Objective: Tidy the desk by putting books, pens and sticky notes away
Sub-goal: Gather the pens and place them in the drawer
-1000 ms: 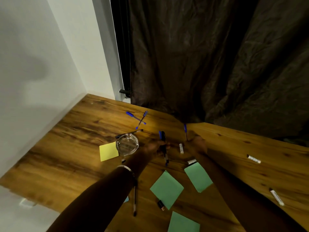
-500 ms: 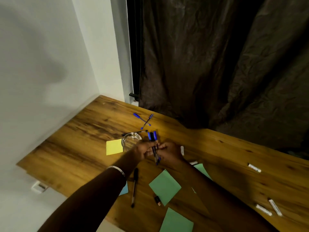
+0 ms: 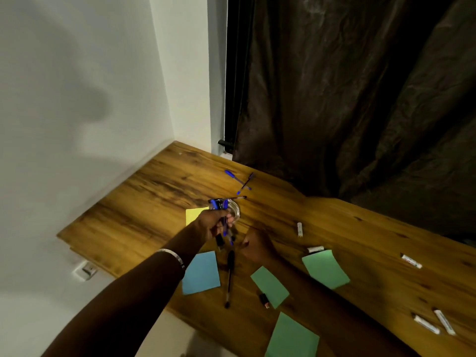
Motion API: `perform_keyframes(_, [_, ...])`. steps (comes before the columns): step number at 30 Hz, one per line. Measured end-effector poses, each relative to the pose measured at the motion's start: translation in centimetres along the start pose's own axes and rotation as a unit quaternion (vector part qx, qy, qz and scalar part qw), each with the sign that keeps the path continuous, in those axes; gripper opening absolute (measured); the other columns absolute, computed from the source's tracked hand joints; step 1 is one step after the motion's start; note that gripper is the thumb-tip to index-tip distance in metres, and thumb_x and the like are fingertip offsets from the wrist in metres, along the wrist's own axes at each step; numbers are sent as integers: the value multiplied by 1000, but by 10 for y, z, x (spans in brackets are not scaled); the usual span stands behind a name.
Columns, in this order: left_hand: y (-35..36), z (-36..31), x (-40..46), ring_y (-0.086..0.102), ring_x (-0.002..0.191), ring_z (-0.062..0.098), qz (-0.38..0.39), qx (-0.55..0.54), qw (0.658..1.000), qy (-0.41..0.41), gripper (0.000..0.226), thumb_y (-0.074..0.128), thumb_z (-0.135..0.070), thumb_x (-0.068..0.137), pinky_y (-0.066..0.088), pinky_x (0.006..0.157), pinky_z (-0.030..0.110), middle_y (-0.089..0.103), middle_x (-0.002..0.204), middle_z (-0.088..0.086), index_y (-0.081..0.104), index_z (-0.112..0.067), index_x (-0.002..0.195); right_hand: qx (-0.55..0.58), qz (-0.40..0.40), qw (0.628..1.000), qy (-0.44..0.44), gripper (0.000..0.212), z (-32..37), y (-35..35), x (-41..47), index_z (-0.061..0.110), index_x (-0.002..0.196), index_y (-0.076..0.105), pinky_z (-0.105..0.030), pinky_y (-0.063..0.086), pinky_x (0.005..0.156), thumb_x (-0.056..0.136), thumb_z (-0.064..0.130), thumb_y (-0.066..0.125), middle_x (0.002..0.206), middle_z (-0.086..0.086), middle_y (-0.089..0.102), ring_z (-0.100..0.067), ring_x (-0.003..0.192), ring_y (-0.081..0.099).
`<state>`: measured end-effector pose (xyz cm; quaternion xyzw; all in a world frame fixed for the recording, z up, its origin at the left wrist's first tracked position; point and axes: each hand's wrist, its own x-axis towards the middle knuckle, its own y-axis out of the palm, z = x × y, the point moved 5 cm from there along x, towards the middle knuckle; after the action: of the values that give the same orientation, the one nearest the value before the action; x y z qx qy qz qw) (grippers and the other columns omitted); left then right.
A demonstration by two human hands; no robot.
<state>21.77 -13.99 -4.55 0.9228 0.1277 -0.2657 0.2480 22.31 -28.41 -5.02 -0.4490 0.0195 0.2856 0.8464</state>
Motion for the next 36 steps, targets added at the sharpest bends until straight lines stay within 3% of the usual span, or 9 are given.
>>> perform_keyframes(4, [-22,-4,4,44,43,6,19,88,995,-32,28,42,-10,99,32,40,14,58,50,2,54,-5,73,24,67,997,-9,43,5,34,1,5,118,62,-28,48,87,82,26,71,105,-2,63,-21,105,59])
perform_keyframes(8, [-43,-9,12,55,45,8,17,97,993,-65,27,46,-12,98,40,46,16,63,52,2,55,-6,74,60,5,998,-28,84,13,49,-1,23,137,51,-27,49,90,63,61,66,128,6,59,-11,113,57])
perform_keyframes(10, [-46,-11,16,63,53,14,28,71,995,-68,22,47,-9,97,52,62,27,66,55,4,58,-3,79,69,-2,998,-9,81,10,55,4,29,135,52,-29,52,88,63,64,67,125,8,62,-13,111,60])
perform_keyframes(13, [-49,-11,22,62,54,15,73,89,990,-78,22,45,-9,98,55,56,27,65,57,4,58,-2,81,59,27,997,36,67,22,50,2,22,136,51,-28,56,78,74,32,75,124,0,62,-19,103,64])
perform_keyframes(17, [-50,-12,26,62,49,14,91,118,984,-96,26,44,-12,99,52,50,25,64,55,3,57,-4,78,42,51,983,173,12,21,31,-8,14,99,61,-15,44,42,87,17,64,70,-2,59,-12,53,55])
perform_keyframes(19, [-50,-13,24,58,55,16,97,130,982,-100,27,41,-11,100,48,55,26,60,59,6,55,-4,76,81,-6,981,177,14,30,16,-8,20,77,56,-19,45,42,84,19,68,60,-2,58,-11,46,55])
perform_keyframes(26, [-45,-12,31,61,56,15,168,156,970,-84,12,51,-10,93,45,62,30,63,63,3,59,-6,85,215,-112,946,214,28,60,-36,20,4,93,71,-27,57,60,81,30,72,84,-14,73,-22,69,71])
perform_keyframes(31, [-36,-17,35,64,49,13,137,159,973,-95,22,41,-13,100,45,42,20,65,61,3,56,-8,85,262,-109,935,214,17,75,-47,46,4,91,71,-23,53,53,82,19,68,83,-12,71,-17,63,68])
perform_keyframes(36, [-27,-27,42,64,72,19,135,119,980,-90,20,38,-14,101,53,66,33,64,85,9,57,-8,97,259,-99,940,199,19,79,-49,72,0,94,67,-35,61,66,83,15,72,77,-14,69,-23,63,69])
